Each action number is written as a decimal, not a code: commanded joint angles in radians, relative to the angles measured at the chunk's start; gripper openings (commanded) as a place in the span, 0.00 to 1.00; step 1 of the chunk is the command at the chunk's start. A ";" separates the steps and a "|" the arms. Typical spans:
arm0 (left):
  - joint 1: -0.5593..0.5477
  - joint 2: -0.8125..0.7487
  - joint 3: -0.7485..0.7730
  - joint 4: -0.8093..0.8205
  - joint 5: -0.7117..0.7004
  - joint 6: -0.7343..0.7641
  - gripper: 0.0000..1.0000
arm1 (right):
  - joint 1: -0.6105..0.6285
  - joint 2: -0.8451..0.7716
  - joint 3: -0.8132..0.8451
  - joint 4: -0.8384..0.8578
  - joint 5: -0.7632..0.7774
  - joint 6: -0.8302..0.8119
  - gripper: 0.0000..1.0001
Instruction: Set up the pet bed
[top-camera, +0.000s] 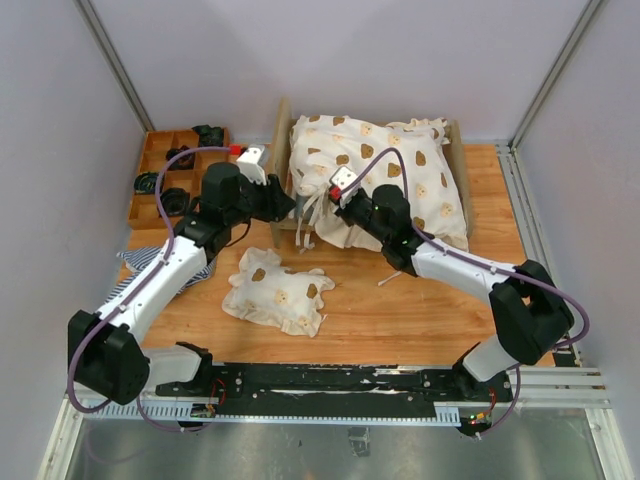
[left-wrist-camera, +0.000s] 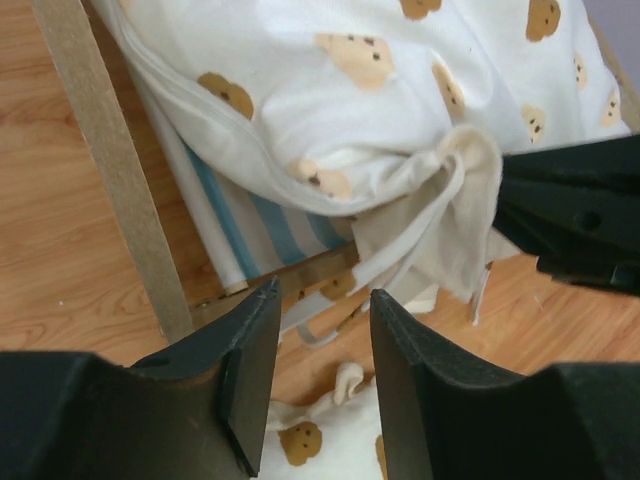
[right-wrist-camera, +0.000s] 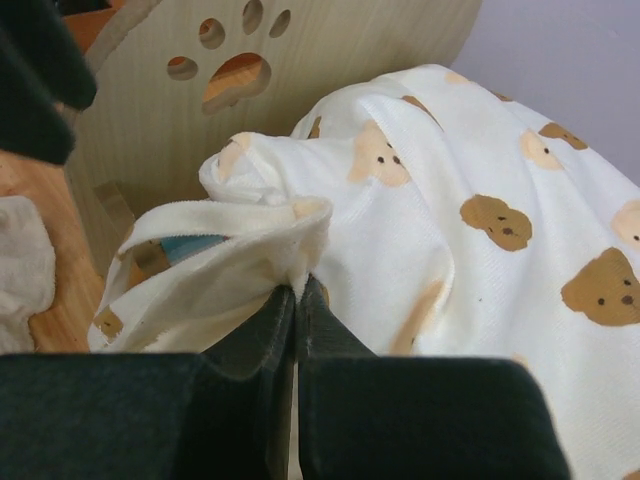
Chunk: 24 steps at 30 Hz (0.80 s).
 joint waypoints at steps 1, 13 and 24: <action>-0.005 -0.027 -0.087 0.084 0.070 0.073 0.46 | -0.056 -0.007 0.049 -0.029 -0.044 0.101 0.00; -0.063 0.074 -0.214 0.268 0.053 0.184 0.48 | -0.076 -0.001 0.062 -0.027 -0.083 0.131 0.00; -0.081 0.140 -0.247 0.375 -0.010 0.160 0.47 | -0.084 -0.019 0.055 -0.033 -0.094 0.132 0.00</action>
